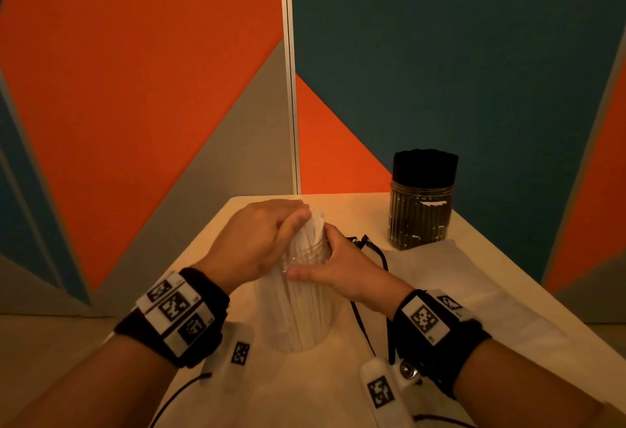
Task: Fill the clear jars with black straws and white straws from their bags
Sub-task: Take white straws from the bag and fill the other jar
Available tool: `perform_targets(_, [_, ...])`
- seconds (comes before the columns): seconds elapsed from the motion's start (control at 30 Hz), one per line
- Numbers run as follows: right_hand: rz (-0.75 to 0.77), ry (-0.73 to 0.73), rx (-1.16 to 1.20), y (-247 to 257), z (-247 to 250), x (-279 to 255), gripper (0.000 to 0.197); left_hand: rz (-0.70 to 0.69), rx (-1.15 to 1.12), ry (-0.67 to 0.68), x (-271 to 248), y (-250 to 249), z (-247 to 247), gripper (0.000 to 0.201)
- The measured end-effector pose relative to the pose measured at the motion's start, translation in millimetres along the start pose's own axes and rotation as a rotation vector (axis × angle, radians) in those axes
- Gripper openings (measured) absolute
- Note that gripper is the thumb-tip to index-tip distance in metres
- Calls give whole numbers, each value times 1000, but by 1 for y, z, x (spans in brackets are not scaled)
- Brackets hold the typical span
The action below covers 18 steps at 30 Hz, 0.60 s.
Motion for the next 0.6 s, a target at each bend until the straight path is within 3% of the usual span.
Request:
perform_targets(0.07, [1, -1, -12, 0, 0, 0, 86, 12, -93, 6, -5, 4, -2, 58])
perform_targets(0.2, [-16, -12, -8, -2, 0, 1, 93, 52, -199, -161, 5, 6, 17, 65])
perform_targets(0.27, [-17, -18, -13, -3, 0, 1, 88, 26, -63, -48, 11, -4, 10, 72])
perform_targets(0.37, [36, -29, -11, 1, 0, -1, 61, -37, 268, 233, 4, -9, -22, 73])
perform_targets(0.47, [77, -44, -61, 6, 1, -5, 50, -22, 240, 226, 5, -7, -25, 69])
perform_targets(0.53, [74, -30, -102, 9, 4, -8, 55, -5, 190, 185, 6, -13, -20, 69])
perform_targets(0.6, [32, 14, -257, 11, 12, -15, 90, -6, 173, 92, 3, -23, -12, 65])
Point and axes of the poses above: each hand's wrist, its own x-axis towards the middle knuckle, its own z-axis out of the back of the hand, y = z × x, the point moved 5 cm from there along x, towards the middle knuckle, and after that the axes turned 13 degrees about -x, right-handed, at the moved point
